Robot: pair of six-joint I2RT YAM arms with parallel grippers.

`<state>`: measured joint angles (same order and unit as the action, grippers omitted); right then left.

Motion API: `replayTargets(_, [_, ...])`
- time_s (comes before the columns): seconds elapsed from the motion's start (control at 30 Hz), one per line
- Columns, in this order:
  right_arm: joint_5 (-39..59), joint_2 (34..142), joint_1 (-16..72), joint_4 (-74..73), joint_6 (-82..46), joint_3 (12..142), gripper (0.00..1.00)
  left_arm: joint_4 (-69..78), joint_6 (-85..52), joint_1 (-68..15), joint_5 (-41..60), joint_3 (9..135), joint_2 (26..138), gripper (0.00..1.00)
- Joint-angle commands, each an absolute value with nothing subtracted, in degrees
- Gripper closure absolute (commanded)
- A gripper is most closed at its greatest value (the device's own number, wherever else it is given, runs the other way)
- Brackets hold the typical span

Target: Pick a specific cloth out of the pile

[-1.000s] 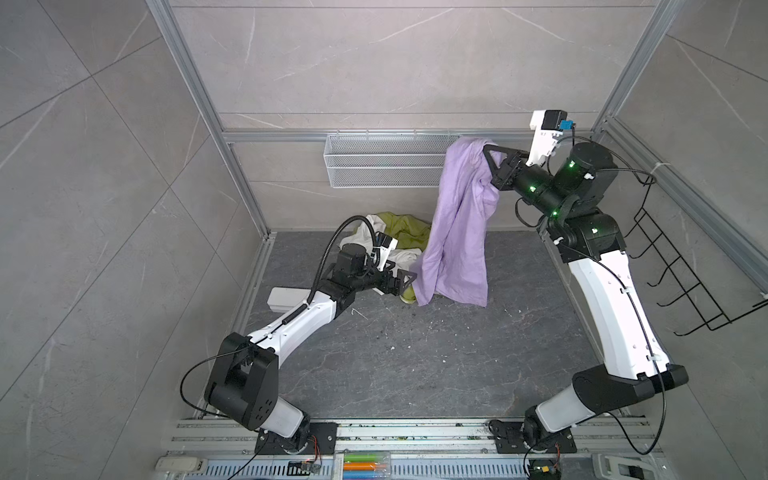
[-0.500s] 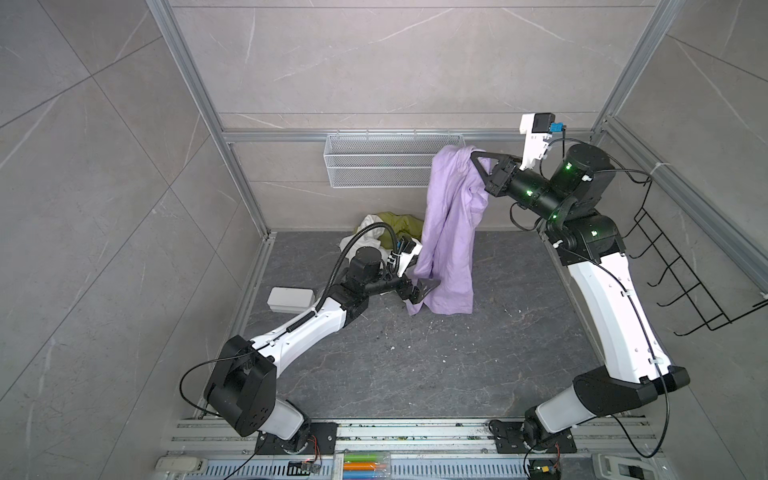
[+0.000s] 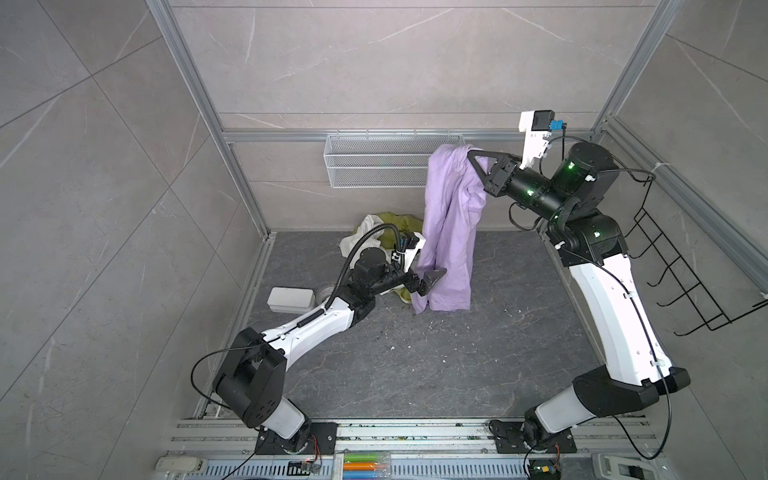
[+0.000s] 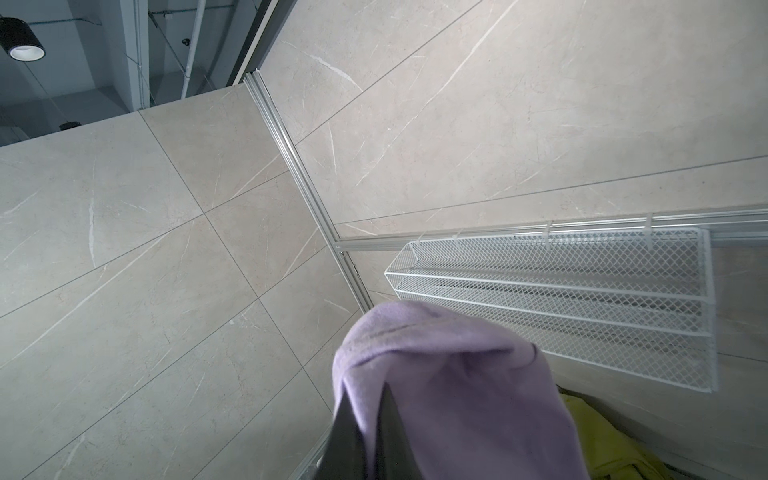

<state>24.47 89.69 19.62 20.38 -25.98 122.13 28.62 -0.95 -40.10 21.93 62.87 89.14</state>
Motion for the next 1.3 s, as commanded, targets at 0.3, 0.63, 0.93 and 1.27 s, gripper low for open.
replayTargets(0.3, [25.2, 90.6, 20.3, 18.2, -26.9, 124.9, 1.00, 35.2, -2.4, -43.5, 24.8, 65.7, 90.2, 0.00])
replayTargets(0.63, [25.2, 90.2, 20.8, 17.6, -27.1, 123.7, 1.00, 35.6, -3.8, -44.3, 22.0, 68.6, 93.7, 0.03])
replayTargets(0.93, [24.7, 89.1, 20.9, 17.4, -26.6, 122.1, 1.00, 34.3, -3.9, -44.3, 22.0, 67.2, 92.6, 0.57])
replayTargets(1.27, [24.6, 88.9, 20.9, 16.9, -26.7, 121.2, 1.00, 32.5, -3.8, -44.3, 21.9, 67.5, 91.6, 0.95])
